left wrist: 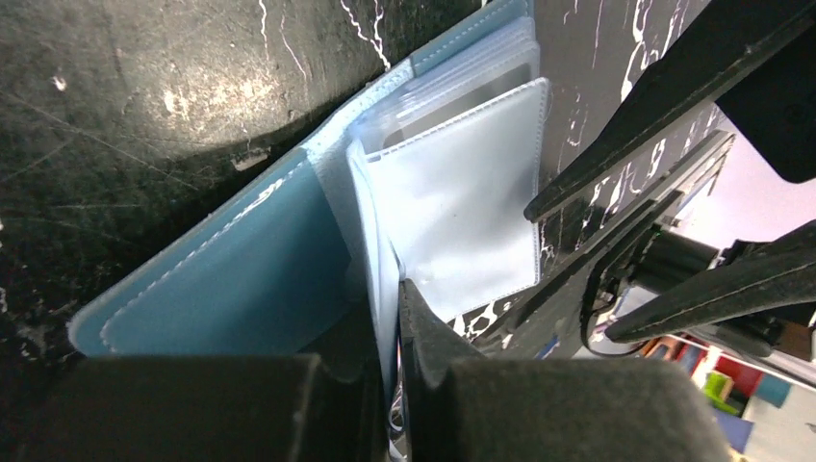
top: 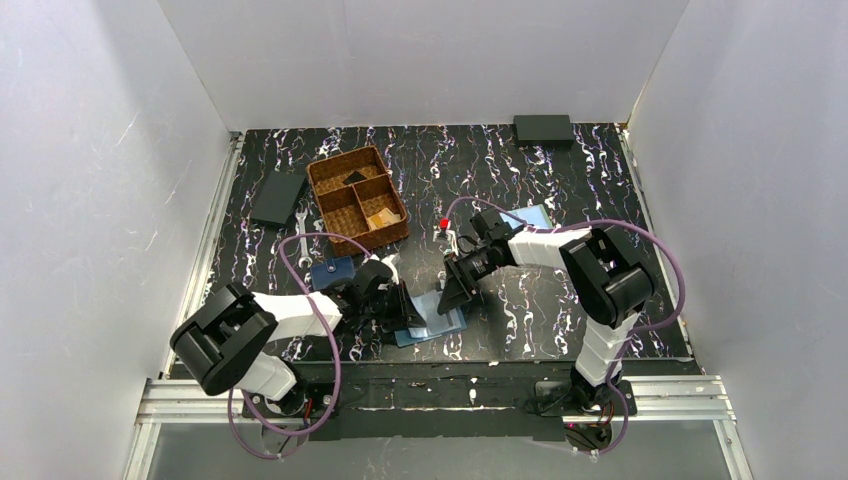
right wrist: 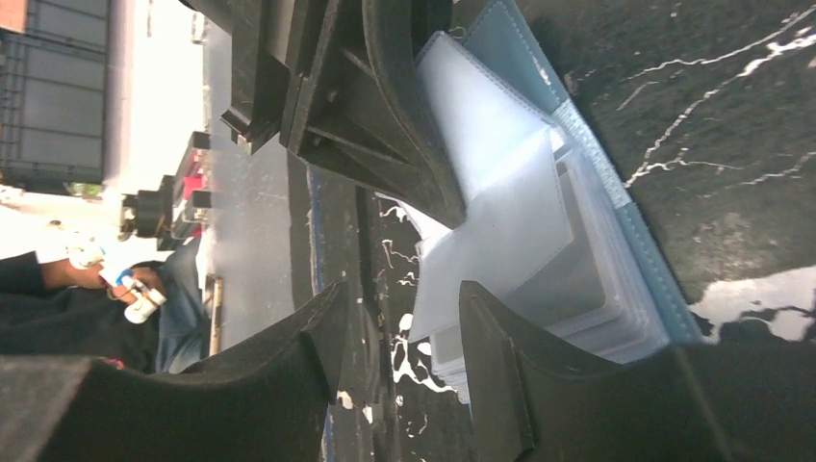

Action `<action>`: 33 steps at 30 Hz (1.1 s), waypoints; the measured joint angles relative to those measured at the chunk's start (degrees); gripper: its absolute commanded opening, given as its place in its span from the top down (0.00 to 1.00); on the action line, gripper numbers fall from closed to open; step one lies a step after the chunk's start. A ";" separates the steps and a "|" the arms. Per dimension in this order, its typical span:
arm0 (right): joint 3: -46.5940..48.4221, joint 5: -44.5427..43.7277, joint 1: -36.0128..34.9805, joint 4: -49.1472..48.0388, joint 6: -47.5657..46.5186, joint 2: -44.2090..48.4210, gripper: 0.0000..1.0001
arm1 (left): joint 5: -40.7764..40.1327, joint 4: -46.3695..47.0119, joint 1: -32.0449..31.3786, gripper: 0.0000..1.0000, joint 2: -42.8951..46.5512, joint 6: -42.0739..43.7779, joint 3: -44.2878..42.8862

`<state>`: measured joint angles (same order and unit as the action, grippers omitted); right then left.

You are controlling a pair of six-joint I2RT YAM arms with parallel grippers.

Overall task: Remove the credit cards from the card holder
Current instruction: Open the card holder at the center of the board.

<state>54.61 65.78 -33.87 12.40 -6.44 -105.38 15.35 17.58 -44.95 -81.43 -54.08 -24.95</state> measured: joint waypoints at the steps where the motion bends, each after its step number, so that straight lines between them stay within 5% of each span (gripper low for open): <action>1: 0.00 -0.94 0.00 0.07 -0.04 0.33 0.45 | 0.28 0.42 0.22 1.00 -0.59 -0.26 -0.07; 28: -1.07 -15.78 1.97 0.81 -0.66 4.72 0.45 | 4.26 5.55 2.47 1.00 -3.96 -4.07 0.74; 33: -1.07 -15.45 1.99 0.59 0.28 4.17 0.53 | 4.39 5.57 2.47 1.00 -3.98 -4.04 0.74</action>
<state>53.54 50.33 -31.88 12.99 -6.15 -101.21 19.75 23.16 -42.48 -85.41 -58.13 -24.21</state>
